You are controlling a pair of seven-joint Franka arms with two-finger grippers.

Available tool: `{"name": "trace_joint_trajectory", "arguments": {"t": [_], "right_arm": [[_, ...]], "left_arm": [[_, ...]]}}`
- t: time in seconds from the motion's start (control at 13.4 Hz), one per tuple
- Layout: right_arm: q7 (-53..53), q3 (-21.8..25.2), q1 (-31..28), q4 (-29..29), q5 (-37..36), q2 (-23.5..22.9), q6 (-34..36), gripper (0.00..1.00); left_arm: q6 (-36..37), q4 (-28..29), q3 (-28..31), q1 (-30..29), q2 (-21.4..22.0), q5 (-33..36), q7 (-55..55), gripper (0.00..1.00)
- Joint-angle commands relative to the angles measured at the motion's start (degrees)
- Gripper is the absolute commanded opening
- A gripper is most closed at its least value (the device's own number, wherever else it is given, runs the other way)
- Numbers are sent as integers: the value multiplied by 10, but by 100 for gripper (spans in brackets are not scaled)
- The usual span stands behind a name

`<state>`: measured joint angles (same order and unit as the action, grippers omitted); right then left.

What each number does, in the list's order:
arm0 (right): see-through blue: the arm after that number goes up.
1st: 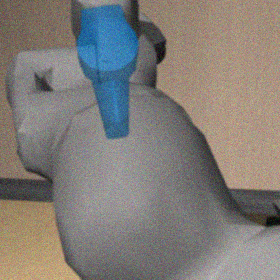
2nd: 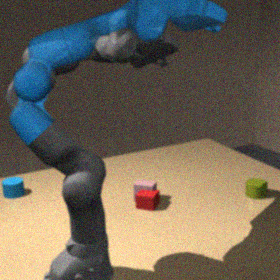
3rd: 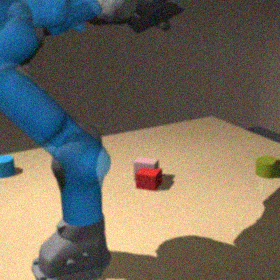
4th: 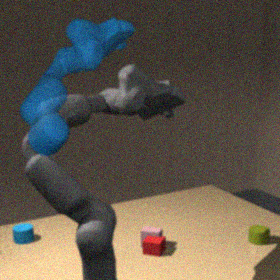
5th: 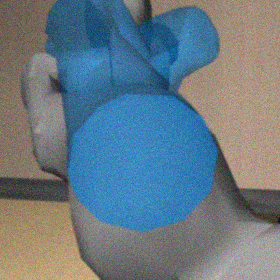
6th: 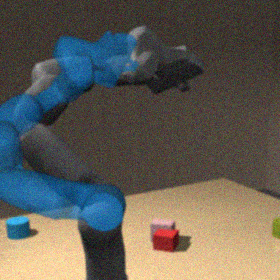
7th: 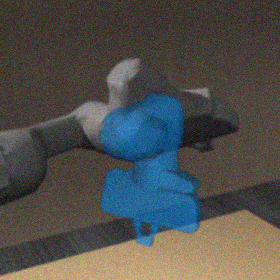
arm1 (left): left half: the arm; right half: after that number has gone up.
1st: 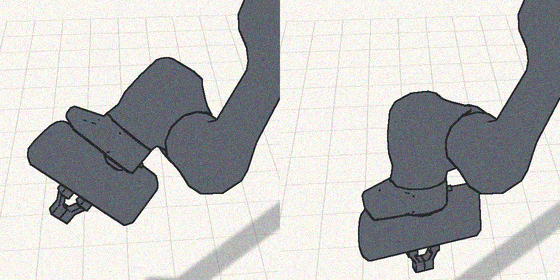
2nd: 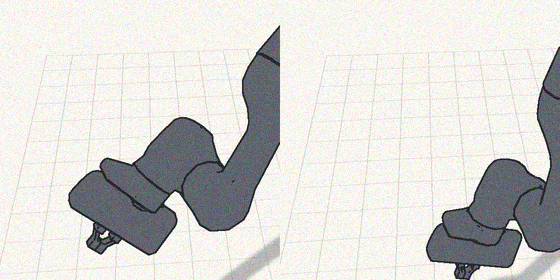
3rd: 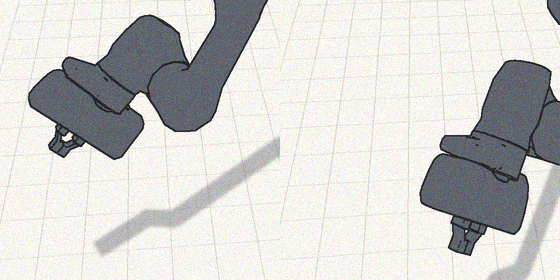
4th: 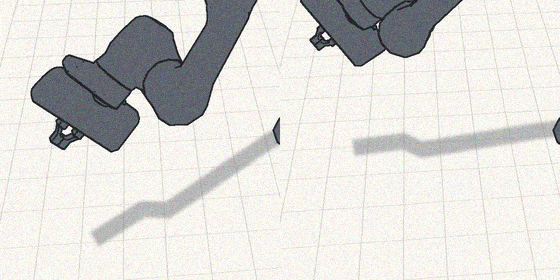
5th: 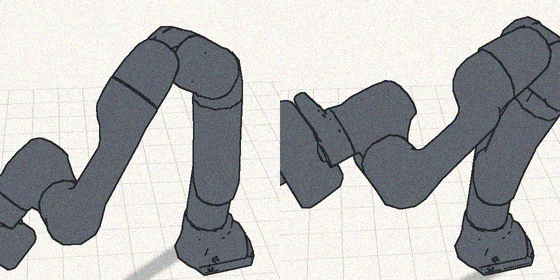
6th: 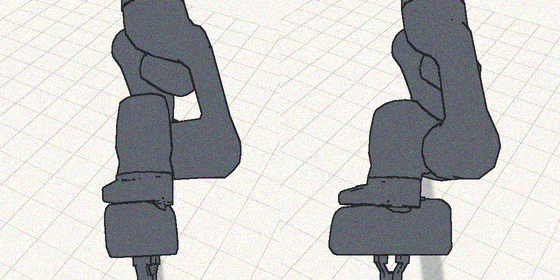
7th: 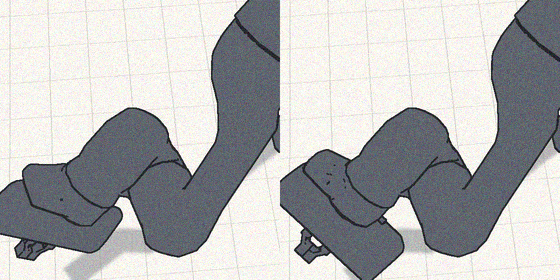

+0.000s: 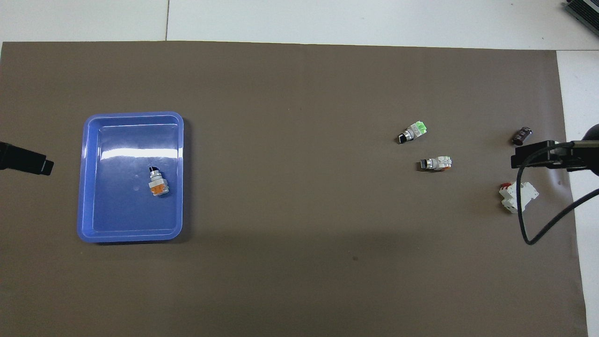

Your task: Turn and place switch with both arms

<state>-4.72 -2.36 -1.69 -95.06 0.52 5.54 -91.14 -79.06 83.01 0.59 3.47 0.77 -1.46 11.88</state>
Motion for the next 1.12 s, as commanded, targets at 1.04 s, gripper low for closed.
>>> {"name": "trace_joint_trajectory", "arguments": {"t": [1.04], "right_arm": [[14, 0, -2, -1, -3, 6, 5, 100]], "left_arm": [[4, 26, -15, -11, 20, 11, -97, 100]]}}
